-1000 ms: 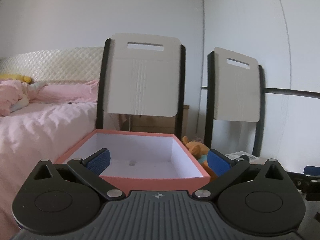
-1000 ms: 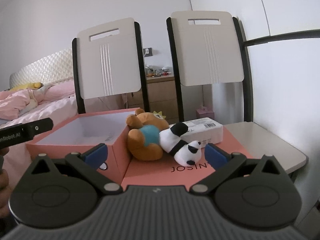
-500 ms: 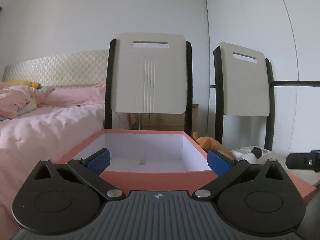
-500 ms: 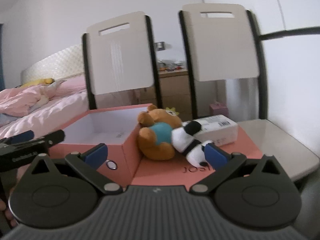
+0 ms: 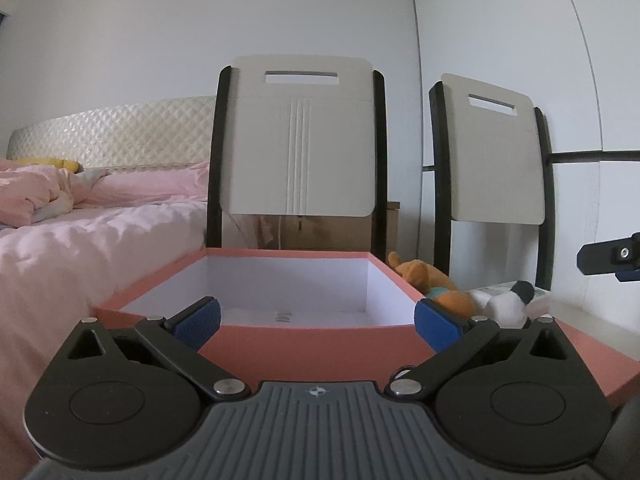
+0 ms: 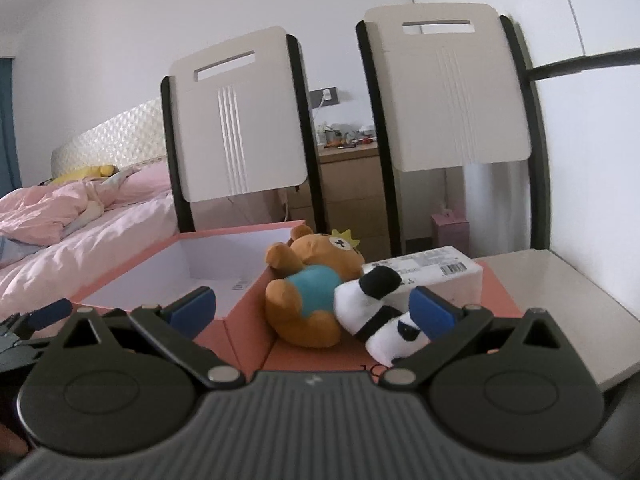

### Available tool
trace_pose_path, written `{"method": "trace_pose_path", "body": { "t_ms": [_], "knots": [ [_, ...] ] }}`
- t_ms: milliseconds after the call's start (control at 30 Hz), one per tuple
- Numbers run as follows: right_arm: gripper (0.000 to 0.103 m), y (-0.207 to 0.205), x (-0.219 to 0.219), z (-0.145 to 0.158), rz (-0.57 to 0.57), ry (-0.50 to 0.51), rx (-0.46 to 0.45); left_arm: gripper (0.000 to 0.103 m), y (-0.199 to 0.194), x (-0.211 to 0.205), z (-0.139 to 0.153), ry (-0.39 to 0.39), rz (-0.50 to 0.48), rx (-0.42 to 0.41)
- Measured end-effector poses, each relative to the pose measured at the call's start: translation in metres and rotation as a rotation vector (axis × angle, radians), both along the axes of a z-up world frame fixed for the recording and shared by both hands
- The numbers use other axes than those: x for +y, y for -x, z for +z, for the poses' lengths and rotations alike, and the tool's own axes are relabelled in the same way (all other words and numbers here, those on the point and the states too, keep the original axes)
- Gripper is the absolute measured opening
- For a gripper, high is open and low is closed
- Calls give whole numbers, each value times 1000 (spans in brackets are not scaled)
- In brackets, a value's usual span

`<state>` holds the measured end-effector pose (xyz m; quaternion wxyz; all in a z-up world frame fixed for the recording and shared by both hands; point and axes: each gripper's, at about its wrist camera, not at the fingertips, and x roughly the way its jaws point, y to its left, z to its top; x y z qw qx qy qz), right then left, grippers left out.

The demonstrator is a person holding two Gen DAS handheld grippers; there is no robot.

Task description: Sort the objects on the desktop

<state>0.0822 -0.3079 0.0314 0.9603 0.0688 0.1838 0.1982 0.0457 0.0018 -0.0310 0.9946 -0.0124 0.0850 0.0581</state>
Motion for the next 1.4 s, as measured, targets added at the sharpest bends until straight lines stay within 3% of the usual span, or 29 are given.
{"method": "trace_pose_path", "body": {
  "t_ms": [233,600,800,933,1167,1400],
  "knots": [
    [103,-21,-3,12,65,59,-7,103,13,-16,-12,7,-35,8],
    [103,-48,-29,6,8,59,-41,103,4,-54,-28,51,-126,43],
    [103,-35,-64,5,-42,-15,-77,103,-27,-89,-38,154,-223,152],
    [103,-23,-82,6,-57,-16,-98,103,-49,-117,-42,177,-258,181],
    [103,-2,-104,5,-61,-7,-137,103,-88,-154,-47,242,-239,213],
    [103,6,-120,6,-76,-24,-147,100,-130,-169,-53,414,-197,314]
  ]
}}
